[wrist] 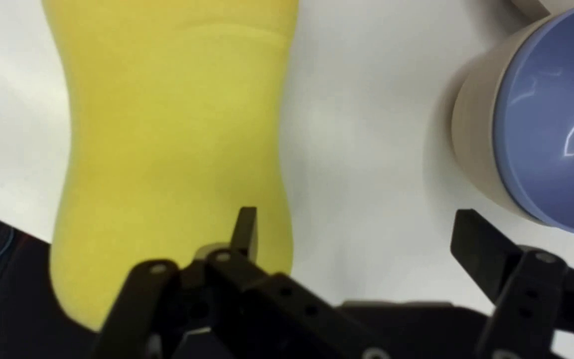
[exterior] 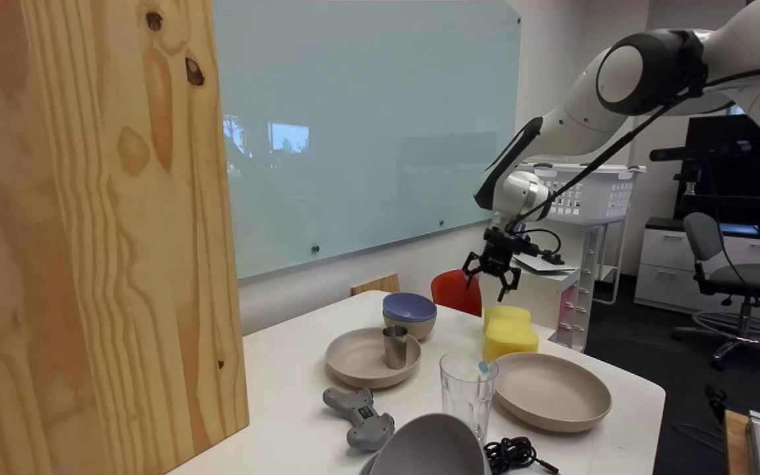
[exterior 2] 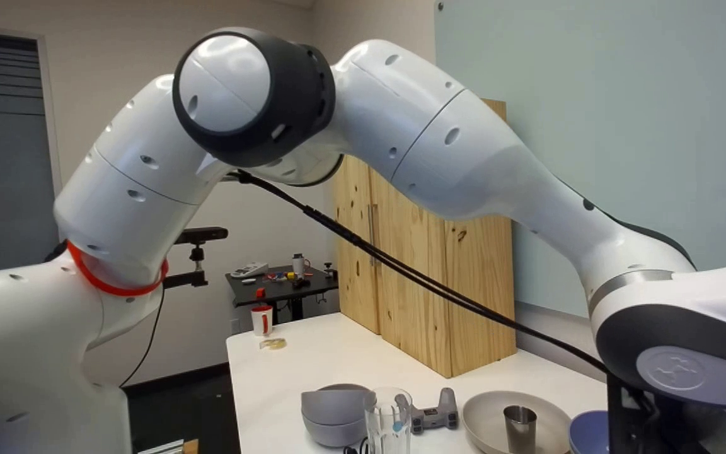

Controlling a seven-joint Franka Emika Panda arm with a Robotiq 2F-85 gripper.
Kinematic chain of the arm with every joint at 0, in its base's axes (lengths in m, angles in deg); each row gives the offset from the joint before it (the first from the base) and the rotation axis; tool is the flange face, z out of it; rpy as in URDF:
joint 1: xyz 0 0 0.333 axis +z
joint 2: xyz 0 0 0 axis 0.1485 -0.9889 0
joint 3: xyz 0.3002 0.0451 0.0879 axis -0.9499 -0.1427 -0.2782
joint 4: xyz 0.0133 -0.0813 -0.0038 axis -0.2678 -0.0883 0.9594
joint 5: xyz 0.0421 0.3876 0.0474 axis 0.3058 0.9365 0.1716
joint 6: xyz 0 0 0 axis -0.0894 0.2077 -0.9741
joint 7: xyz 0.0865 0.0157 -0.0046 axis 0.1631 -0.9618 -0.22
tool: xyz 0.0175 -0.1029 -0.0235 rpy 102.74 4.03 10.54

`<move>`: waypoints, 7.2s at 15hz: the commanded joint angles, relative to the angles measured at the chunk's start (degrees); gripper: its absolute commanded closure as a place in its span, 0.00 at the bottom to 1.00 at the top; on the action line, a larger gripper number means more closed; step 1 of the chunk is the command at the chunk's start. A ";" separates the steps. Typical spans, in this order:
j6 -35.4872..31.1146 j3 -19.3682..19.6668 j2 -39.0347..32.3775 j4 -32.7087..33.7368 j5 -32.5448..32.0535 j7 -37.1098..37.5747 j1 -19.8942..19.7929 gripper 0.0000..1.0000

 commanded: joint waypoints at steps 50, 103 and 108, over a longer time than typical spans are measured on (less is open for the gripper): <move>-1.01 6.12 -4.38 -2.69 -15.54 8.83 8.61 0.00; 2.66 5.45 5.43 -7.87 -8.07 -1.39 4.06 0.00; 2.98 5.71 6.51 -12.86 -7.28 -1.79 3.22 0.00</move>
